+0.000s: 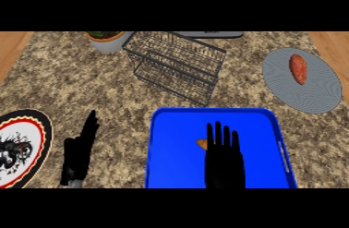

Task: Pick the croissant from the tray and place it in the tiered basket

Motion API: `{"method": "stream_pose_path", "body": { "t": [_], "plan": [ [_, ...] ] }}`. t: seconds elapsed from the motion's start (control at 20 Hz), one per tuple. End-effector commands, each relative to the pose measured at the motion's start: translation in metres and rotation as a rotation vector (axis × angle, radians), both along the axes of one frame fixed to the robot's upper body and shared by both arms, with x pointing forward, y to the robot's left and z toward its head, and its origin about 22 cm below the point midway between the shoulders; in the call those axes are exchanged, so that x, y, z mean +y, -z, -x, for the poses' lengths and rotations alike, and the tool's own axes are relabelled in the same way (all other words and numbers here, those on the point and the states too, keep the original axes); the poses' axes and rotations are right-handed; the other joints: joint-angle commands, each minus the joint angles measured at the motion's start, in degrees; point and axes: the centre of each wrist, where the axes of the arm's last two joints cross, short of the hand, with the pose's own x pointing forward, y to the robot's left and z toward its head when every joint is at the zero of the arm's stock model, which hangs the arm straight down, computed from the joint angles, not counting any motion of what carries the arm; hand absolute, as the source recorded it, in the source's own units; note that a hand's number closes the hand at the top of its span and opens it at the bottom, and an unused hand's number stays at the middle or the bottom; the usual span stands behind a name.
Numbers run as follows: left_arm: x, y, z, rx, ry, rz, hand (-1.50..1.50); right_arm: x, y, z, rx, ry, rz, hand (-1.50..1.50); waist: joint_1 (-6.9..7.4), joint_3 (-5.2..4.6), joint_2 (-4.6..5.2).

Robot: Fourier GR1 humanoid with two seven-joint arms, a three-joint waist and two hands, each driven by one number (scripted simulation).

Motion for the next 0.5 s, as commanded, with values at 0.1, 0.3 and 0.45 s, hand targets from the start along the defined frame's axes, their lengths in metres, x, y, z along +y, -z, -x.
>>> {"method": "stream_pose_path", "body": {
  "t": [0.1, 0.3, 0.45],
  "plan": [
    [0.0, -0.003, 0.023, -0.019, -0.008, -0.019, 0.0, 0.005, -0.002, -0.004, 0.075, 0.056, 0.056, -1.5, 0.2, 0.02, -0.06],
    [-0.019, -0.019, 0.0, 0.004, 0.017, 0.013, 0.0, -0.006, 0.005, -0.012, 0.095, 0.069, 0.062, -1.5, 0.04, 0.03, -0.05],
    [-0.01, -0.007, 0.011, 0.003, -0.002, -0.004, 0.0, 0.0, 0.011, -0.019, 0.129, 0.091, 0.056, -1.5, 0.19, 0.02, 0.0]
  ]
}}
